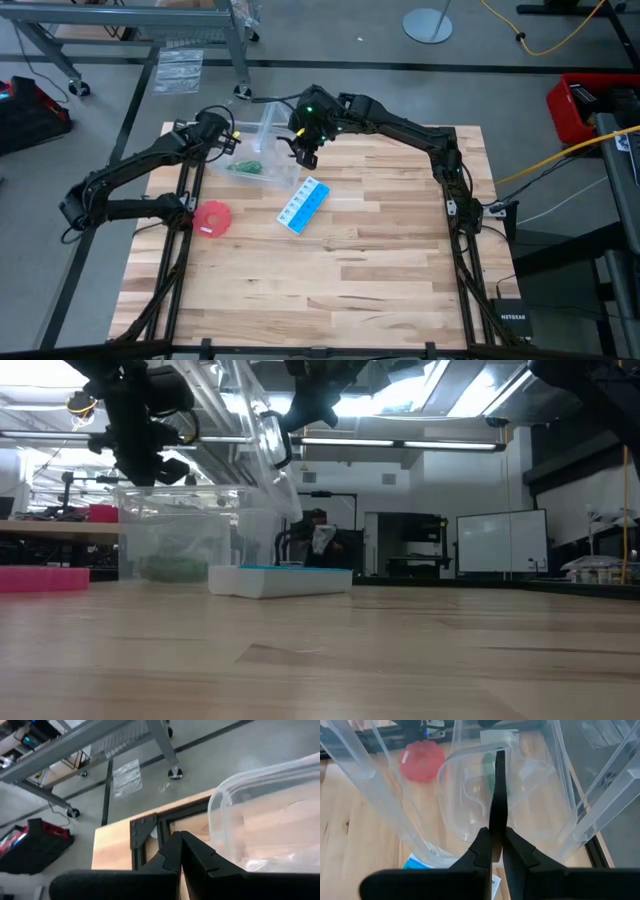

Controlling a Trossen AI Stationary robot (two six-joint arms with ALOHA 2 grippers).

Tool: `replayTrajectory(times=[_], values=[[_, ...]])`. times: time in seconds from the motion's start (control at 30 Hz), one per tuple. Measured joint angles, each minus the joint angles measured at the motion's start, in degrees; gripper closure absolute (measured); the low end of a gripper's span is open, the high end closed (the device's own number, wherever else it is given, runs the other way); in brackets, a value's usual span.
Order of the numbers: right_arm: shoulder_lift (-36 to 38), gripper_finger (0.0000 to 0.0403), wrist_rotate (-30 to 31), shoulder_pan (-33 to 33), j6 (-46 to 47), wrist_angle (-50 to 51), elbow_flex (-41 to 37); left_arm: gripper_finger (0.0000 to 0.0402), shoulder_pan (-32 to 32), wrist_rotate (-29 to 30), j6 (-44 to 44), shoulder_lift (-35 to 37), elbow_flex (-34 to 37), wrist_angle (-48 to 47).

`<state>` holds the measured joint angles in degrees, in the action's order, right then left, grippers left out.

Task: Roll bandage
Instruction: Close the transparent container

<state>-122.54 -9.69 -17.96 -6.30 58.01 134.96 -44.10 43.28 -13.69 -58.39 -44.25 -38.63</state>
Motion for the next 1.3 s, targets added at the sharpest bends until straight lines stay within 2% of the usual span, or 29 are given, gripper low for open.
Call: replayTrajectory(times=[0.17,0.33,0.53,0.77,1.1,1.3], values=[[0.0,0.0377,-0.5,0.1,0.0,0.1,0.0,0.0401,0.7,0.0,-4.7,0.0,0.0,-3.1],[0.0,0.0377,-0.7,0.8,-0.9,0.1,0.0,0.0402,-0.5,-0.1,-13.1,-0.1,1.2,-13.4],[0.0,0.0377,-0.9,1.5,-1.7,0.1,0.0,0.0402,-0.3,-4.2,-12.8,0.0,3.2,-10.5],[0.0,0.0377,-1.0,1.5,-1.7,-0.2,0.0,0.0402,1.4,-11.4,-8.4,-0.1,3.5,-3.3],[0.0,0.0377,4.7,1.4,-4.7,-0.9,0.0,0.0402,3.6,-12.0,-7.3,0.0,3.4,-4.7],[0.0,0.0377,5.8,1.4,-5.4,-0.6,0.0,0.0402,3.6,-12.0,-6.0,0.0,3.4,-4.8]])
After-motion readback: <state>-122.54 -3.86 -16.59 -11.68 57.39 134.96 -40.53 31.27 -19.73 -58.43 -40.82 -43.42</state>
